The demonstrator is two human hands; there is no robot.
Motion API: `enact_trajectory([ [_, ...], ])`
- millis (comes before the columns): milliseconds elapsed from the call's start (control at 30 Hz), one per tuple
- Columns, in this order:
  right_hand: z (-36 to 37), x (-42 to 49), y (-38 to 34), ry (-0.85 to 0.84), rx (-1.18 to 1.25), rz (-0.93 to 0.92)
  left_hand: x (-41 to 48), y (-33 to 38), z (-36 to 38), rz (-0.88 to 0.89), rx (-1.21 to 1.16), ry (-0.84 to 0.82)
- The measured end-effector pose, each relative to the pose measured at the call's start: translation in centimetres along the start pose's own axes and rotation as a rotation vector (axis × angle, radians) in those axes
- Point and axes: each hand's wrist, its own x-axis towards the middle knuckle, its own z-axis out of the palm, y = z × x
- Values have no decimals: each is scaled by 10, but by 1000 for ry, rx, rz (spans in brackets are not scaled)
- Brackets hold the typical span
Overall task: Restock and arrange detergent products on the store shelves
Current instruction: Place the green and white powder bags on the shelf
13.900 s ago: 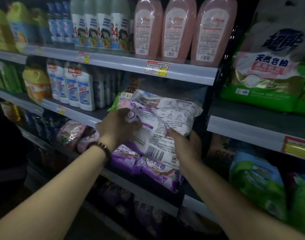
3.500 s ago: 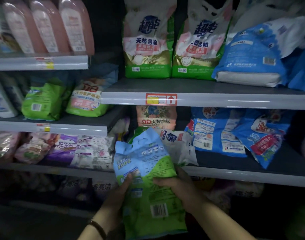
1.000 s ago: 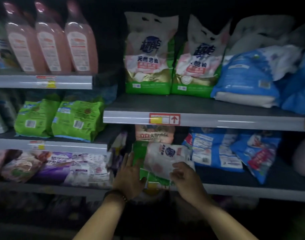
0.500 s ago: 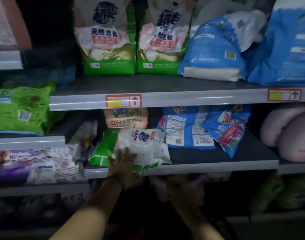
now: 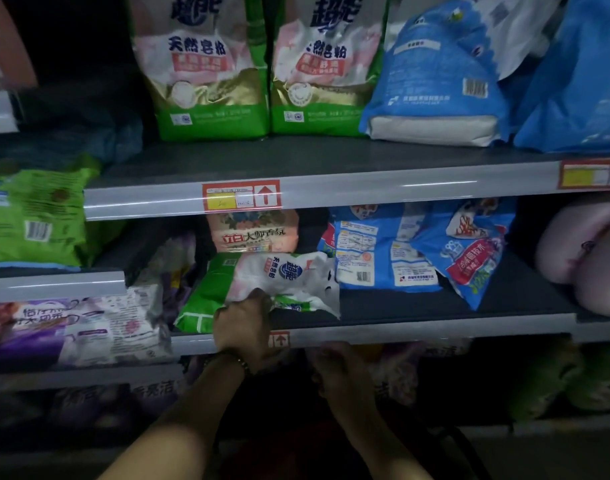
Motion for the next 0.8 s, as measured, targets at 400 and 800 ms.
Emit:
enact_trajectory([
  [400,34,-19,-39,-170,671,182,-90,37,-30,205,-222,141],
  [800,6,-74,-133,0,478,101,-138,-28,-94,-80,-1122,59],
])
